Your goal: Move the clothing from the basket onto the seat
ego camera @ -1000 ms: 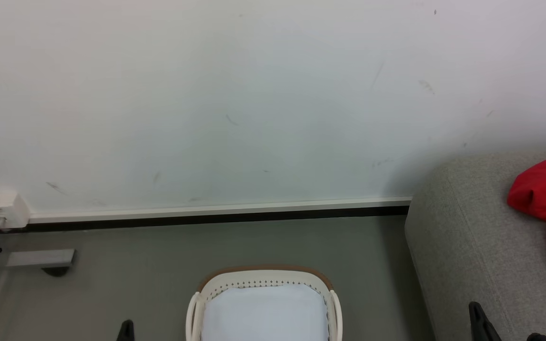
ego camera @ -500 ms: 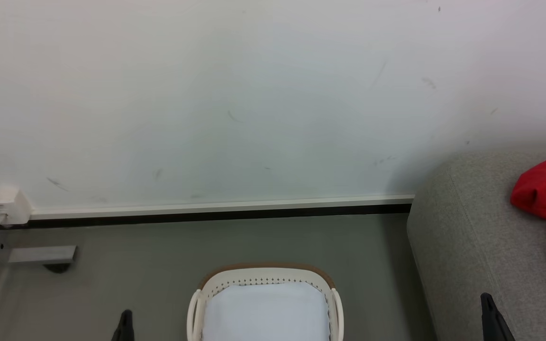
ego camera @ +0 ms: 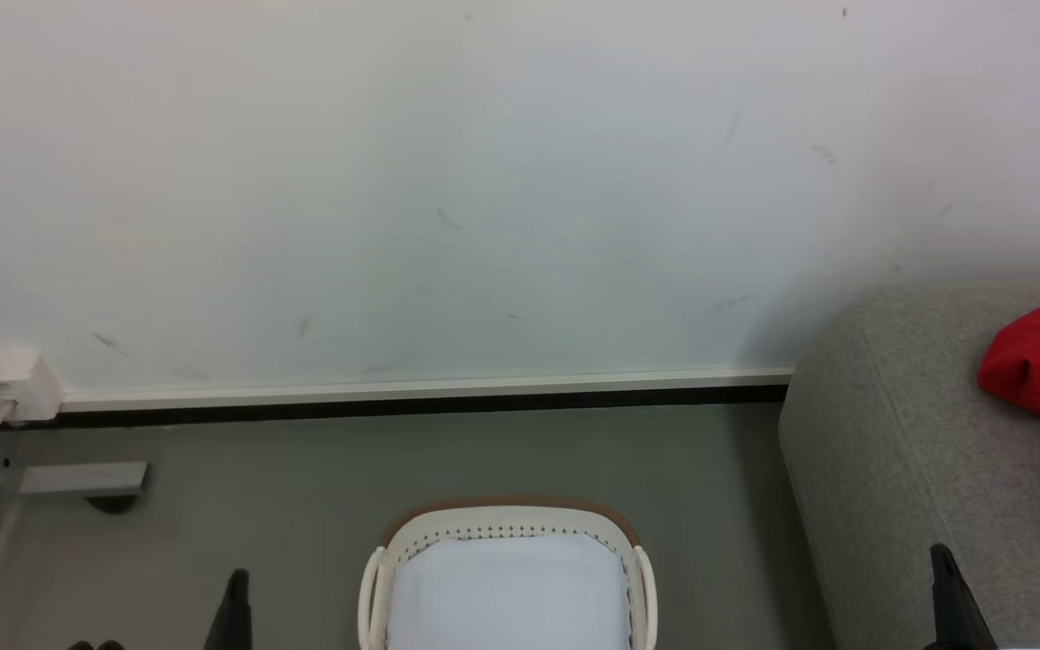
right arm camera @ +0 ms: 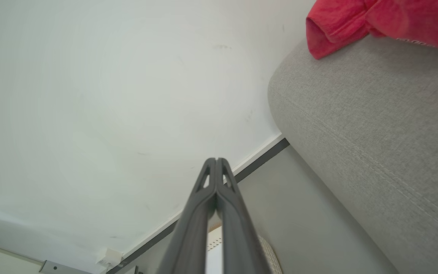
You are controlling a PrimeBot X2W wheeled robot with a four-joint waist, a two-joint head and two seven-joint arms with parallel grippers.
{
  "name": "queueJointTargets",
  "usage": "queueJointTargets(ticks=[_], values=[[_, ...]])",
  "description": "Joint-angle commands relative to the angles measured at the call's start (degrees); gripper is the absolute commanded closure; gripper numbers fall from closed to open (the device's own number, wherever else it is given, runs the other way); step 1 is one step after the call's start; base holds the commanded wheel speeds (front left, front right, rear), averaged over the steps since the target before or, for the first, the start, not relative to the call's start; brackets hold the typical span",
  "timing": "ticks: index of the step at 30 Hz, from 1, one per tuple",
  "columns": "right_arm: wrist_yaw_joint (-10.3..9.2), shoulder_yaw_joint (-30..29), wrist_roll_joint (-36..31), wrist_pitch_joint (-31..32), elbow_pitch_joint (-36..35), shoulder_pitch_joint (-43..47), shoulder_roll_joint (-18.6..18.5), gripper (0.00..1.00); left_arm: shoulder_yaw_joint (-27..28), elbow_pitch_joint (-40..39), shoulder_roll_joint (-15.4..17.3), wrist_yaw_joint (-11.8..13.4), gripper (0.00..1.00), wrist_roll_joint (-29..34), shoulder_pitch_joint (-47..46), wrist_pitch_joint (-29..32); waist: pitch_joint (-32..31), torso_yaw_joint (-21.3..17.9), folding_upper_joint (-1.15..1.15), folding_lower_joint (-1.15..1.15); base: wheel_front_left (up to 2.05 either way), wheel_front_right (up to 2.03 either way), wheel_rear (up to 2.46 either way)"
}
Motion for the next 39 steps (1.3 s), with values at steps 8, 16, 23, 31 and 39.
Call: queueJointTargets(ticks=[8, 16, 23, 31, 39], values=[[-0.06, -1.02, 7.13, 1.87, -1.4, -2.13, -0.45, 1.0, 0.77, -0.97, 0.51, -0.82, 1.0, -7.64, -2.08, 1.84, 0.29, 0.21, 0.0, 0.0, 0.0, 0.0, 0.0], [-0.07, -1.58, 11.58, 3.03, -1.73, -2.68, -0.48, 1.0, 1.16, -1.06, 0.54, -1.32, 1.0, -12.35, -2.74, 2.99, 0.52, 0.38, 0.0, 0.0, 0.0, 0.0, 0.0], [-0.07, -2.06, 15.83, 4.15, -2.09, -2.94, -0.51, 1.0, 1.48, -1.14, 0.58, -1.79, 1.0, -16.63, -3.29, 4.14, 0.75, 0.54, 0.0, 0.0, 0.0, 0.0, 0.0], [-0.08, -2.57, 20.29, 5.33, -2.42, -3.43, -0.53, 1.0, 1.83, -1.24, 0.62, -2.25, 1.0, -21.1, -3.96, 5.31, 1.01, 0.73, 0.0, 0.0, 0.0, 0.0, 0.0], [-0.09, -3.11, 24.45, 6.44, -2.73, -3.83, -0.56, 1.0, 2.19, -1.31, 0.65, -2.78, 1.0, -25.5, -4.55, 6.32, 1.27, 0.91, 0.0, 0.0, 0.0, 0.0, 0.0]])
